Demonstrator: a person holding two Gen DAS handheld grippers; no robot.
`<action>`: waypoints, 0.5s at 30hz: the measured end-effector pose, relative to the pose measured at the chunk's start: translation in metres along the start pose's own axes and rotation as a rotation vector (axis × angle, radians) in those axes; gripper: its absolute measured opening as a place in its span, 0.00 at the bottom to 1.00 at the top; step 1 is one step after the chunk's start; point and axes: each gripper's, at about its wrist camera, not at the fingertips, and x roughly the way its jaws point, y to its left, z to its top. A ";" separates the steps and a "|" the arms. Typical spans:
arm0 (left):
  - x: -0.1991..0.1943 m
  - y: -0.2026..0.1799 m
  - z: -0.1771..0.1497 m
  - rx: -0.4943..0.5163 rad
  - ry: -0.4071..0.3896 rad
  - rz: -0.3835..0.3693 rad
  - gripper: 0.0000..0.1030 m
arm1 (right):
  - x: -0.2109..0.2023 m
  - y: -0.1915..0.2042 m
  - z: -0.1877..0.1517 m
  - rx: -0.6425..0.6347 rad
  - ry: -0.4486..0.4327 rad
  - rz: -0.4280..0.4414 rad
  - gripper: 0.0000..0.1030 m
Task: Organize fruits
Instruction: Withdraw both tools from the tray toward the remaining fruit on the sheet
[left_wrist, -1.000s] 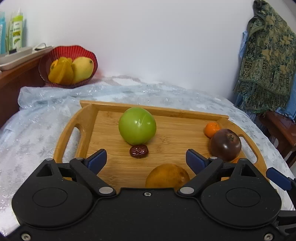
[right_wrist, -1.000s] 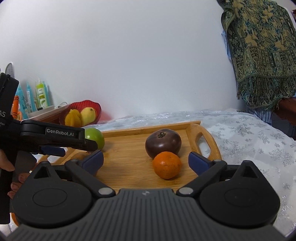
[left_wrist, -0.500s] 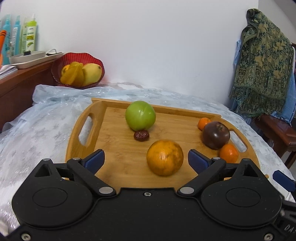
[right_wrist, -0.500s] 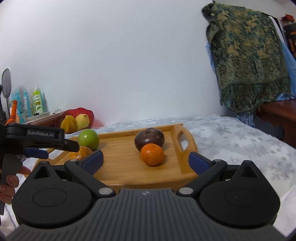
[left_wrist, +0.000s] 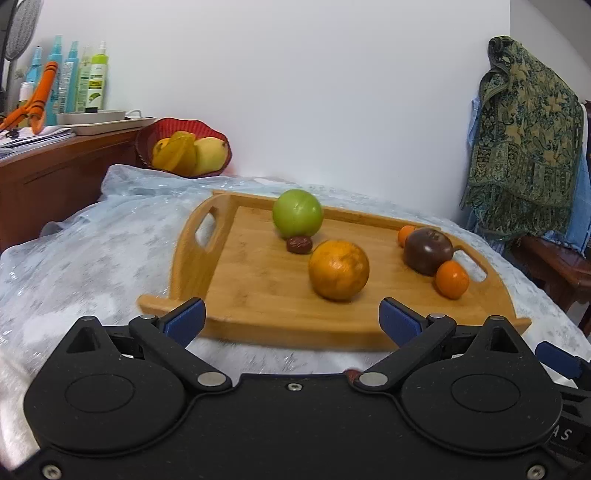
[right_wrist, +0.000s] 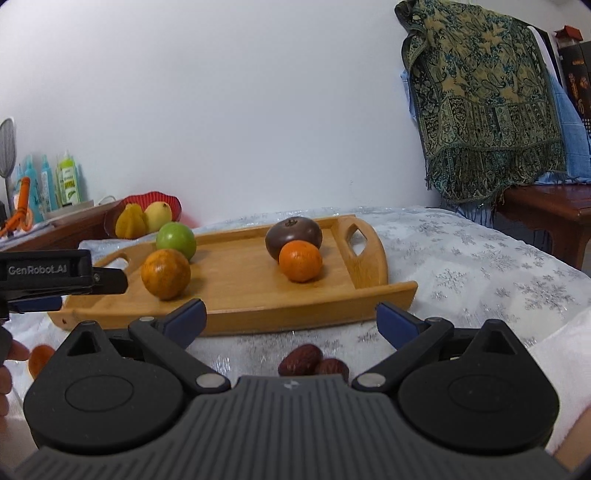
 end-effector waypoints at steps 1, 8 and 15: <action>-0.003 0.002 -0.002 0.001 -0.004 0.006 0.97 | -0.001 0.001 -0.002 -0.002 0.003 -0.004 1.00; -0.020 0.009 -0.016 0.025 -0.023 0.032 0.98 | 0.000 0.012 -0.016 -0.070 0.030 -0.074 1.00; -0.029 0.020 -0.028 0.049 -0.008 0.051 0.98 | 0.003 0.019 -0.023 -0.102 0.058 -0.074 1.00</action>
